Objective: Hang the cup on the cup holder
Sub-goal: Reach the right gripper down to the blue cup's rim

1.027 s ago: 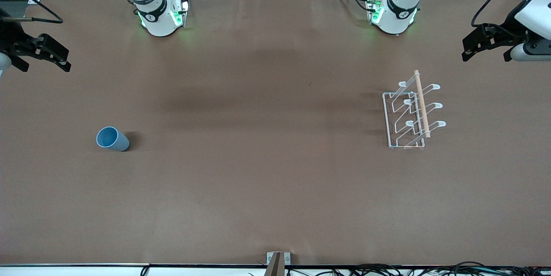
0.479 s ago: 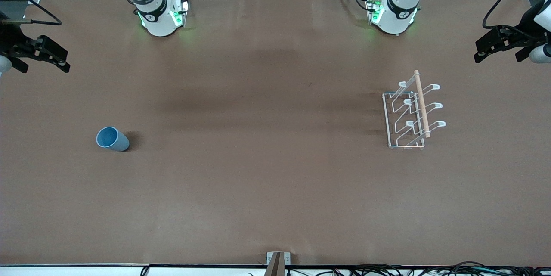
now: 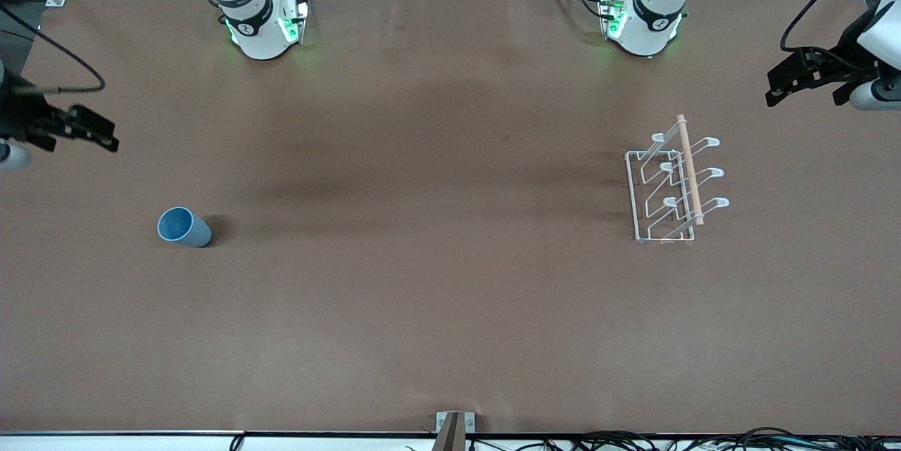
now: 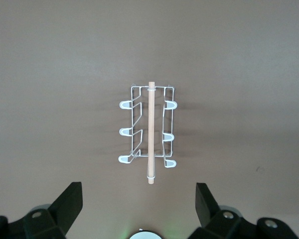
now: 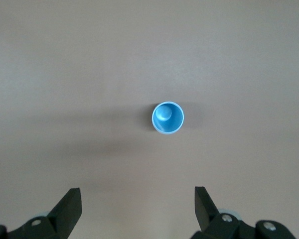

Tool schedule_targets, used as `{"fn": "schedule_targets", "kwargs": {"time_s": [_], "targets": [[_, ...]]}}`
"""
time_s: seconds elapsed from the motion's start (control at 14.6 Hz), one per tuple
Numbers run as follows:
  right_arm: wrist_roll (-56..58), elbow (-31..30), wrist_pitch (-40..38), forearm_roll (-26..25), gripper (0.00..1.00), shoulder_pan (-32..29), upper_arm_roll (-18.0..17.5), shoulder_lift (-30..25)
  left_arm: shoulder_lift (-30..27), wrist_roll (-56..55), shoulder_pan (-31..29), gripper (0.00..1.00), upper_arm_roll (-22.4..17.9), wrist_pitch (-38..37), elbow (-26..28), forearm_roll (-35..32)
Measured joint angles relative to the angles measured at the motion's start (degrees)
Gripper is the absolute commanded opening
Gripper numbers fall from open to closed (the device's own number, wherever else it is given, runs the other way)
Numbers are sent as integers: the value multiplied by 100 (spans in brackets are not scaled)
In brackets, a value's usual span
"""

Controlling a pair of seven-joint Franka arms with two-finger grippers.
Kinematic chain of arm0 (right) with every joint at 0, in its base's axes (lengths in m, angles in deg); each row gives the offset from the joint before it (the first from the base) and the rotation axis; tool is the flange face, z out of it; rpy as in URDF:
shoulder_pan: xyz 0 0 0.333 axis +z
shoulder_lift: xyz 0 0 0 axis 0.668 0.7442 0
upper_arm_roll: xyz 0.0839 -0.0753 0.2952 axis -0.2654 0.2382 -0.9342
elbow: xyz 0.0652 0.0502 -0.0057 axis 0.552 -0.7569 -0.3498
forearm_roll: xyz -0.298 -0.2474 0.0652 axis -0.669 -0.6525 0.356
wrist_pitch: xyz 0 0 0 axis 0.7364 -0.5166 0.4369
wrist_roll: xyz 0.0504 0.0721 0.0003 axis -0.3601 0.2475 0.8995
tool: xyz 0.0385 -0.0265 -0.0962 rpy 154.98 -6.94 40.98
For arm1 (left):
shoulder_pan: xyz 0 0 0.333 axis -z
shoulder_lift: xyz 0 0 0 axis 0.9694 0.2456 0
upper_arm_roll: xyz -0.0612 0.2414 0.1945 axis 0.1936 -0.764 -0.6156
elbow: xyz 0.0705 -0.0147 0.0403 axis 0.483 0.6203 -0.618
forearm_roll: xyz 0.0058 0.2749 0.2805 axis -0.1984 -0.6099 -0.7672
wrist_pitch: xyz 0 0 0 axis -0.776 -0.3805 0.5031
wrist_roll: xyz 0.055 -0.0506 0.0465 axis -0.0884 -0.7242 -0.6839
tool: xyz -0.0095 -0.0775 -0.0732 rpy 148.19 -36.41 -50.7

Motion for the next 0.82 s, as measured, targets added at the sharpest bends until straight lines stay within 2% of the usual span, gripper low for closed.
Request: {"fn": "schedule_targets", "kwargs": {"time_s": [0.27,0.48,0.82], "targets": [[7,-617,828,0,100,-188,7,494,6,0,-11,100,-7,0,0,0],[305,-781,1145,0,100,-442,14,891,18,0,0,100,13,0,-1,0],[733,-1171,1895,1,100,-787,22,1392,19,-8,18,100,301,0,-6,1]]}}
